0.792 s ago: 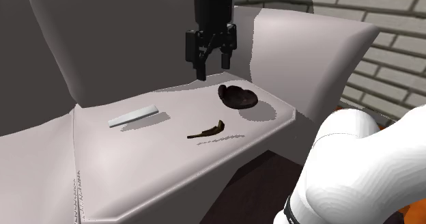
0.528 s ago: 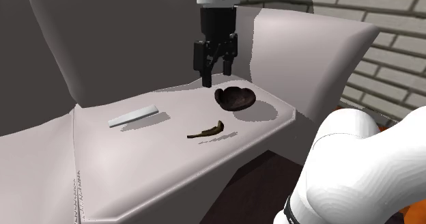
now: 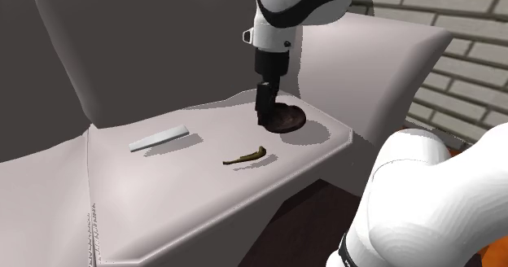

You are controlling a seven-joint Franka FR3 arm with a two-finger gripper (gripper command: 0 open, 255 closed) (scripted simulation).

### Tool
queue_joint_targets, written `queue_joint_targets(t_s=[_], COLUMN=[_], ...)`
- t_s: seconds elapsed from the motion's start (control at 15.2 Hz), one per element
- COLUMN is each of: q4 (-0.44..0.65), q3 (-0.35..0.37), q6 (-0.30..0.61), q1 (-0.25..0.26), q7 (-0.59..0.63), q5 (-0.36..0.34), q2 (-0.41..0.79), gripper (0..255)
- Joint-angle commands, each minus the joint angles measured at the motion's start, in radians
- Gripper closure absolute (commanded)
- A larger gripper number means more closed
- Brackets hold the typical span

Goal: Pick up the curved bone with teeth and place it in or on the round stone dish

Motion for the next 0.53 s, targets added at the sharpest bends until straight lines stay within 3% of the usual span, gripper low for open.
queue_joint_targets(t_s=[0.0, 0.46], q4=[-0.036, -0.055], q3=[-0.069, -0.311], q6=[0.08, 0.345], q1=[0.011, 0.128], q7=[-0.122, -0.532], q5=[-0.027, -0.027], q2=[0.03, 0.252], gripper=[0, 0])
